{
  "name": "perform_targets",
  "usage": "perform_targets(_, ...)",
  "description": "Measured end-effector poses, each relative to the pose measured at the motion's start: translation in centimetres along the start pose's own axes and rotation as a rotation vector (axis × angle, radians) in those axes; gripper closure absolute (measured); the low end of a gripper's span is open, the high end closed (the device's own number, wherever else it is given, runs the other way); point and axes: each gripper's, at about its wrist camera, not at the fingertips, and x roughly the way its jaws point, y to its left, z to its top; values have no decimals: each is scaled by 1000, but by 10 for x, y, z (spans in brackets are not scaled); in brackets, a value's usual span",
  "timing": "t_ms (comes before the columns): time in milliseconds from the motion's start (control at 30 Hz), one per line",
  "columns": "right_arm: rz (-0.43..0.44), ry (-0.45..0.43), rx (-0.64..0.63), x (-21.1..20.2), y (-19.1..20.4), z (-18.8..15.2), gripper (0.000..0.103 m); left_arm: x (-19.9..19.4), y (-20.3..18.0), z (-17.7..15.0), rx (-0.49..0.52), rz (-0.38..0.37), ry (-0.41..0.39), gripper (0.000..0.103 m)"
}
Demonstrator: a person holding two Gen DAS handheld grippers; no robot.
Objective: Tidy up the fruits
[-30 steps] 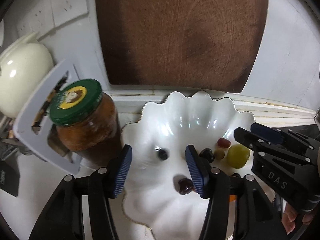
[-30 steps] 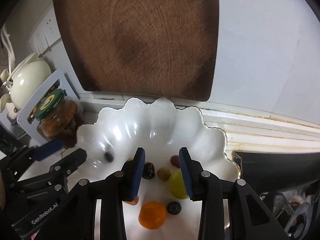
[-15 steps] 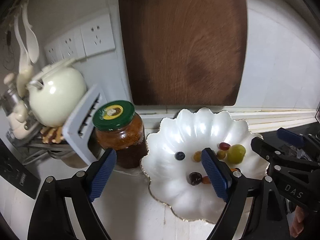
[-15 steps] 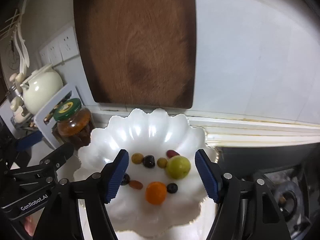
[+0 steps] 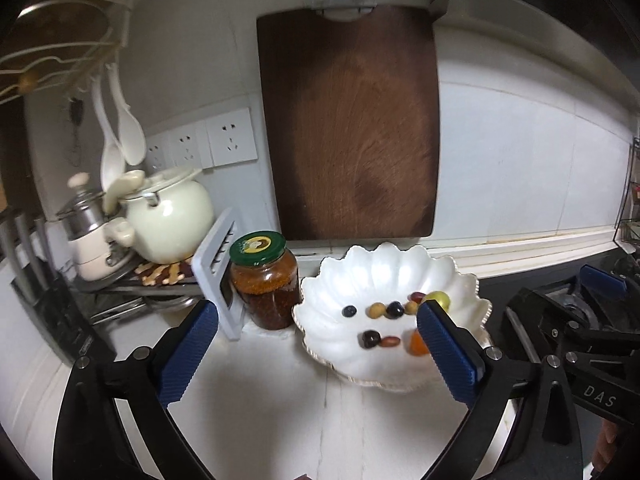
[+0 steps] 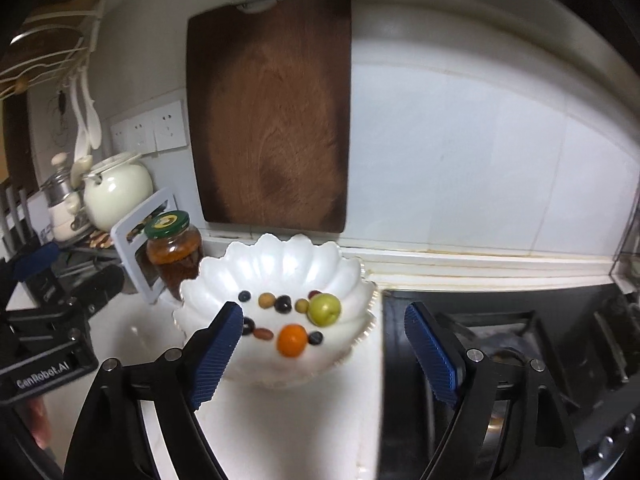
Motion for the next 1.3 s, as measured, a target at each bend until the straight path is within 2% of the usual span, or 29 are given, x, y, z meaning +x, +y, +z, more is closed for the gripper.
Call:
perform_targets(133,6,-19,0,-35,-6,-16,19,-37,-5,-17,-10,-10,-11,1)
perform_targets(433,4,-78,1,-118,-15,-57,19,-124,-16,-61,-14,19,-47,0)
perform_targets(567,-2,-104,-8,-154,-16,-77,15,-158,-20,-77,-23,22,-57,0)
perform_targets(700,3,-112,-7,-183,-15,-94,15,-188,-24,-92,-28,15,-63,0)
perform_targets(933,4,-120,5,-226,-12,-124,15,-228,-28,-114,-33,8,-74,0)
perform_targets(1300,-33,-151,-3,-270,-11,-148,15,-269,-30,-136,-13,7,-88,0)
